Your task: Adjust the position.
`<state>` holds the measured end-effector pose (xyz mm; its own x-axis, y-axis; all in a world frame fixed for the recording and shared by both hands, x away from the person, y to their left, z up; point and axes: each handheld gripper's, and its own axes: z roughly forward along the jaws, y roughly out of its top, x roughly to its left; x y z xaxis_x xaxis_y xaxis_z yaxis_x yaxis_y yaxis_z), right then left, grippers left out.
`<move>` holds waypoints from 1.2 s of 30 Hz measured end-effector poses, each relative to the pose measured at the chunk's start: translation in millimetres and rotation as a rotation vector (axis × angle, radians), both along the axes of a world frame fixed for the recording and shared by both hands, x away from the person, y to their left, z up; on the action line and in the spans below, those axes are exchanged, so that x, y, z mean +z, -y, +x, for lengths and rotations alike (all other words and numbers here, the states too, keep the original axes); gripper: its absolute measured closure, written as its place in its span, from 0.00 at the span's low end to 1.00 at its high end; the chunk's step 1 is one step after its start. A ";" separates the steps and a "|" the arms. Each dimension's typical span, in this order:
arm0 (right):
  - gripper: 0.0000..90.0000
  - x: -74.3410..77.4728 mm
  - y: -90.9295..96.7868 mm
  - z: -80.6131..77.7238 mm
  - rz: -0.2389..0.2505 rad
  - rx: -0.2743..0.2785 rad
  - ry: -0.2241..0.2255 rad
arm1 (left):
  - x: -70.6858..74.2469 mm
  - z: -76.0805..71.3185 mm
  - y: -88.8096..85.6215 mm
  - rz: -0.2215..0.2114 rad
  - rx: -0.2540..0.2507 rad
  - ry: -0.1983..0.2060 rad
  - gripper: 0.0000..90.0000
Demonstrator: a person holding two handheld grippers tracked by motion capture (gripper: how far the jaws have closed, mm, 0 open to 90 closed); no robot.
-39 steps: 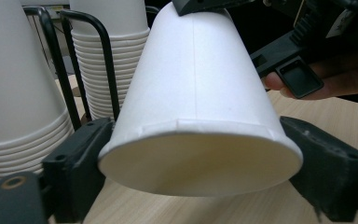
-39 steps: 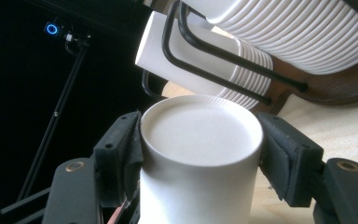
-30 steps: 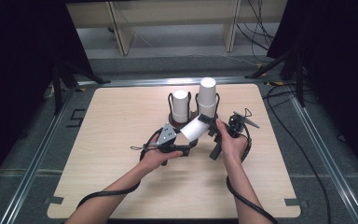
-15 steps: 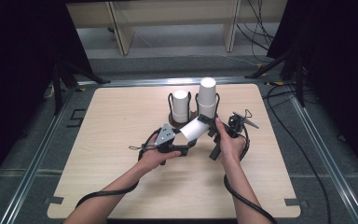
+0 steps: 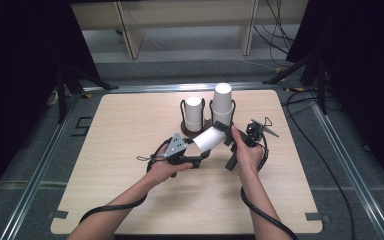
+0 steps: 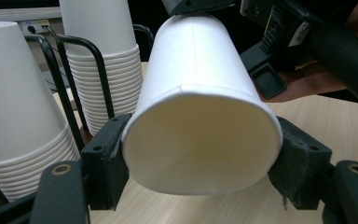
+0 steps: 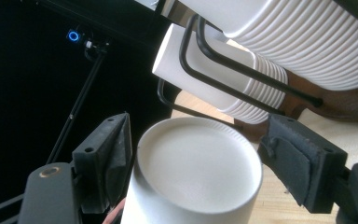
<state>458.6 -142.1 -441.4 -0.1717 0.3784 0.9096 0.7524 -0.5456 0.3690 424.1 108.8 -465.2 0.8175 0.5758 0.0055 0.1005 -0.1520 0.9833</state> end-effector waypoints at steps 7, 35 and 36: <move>0.25 4.2 3.8 -0.2 -0.041 -0.029 0.061 | 1.3 -1.8 -10.4 0.027 -0.012 -0.001 0.33; 0.30 -3.7 36.2 -13.7 -0.396 0.036 0.406 | 21.1 1.2 -58.8 0.165 -0.116 -0.026 0.34; 0.31 -4.2 35.5 -14.5 -0.401 0.033 0.408 | 20.7 1.9 -59.1 0.161 -0.122 -0.021 0.34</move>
<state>444.2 -177.6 -445.6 -0.4961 0.6687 0.5539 0.5202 -0.2819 0.8062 426.0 167.8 -444.5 0.8820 0.4658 0.0717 0.0919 -0.3192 0.9432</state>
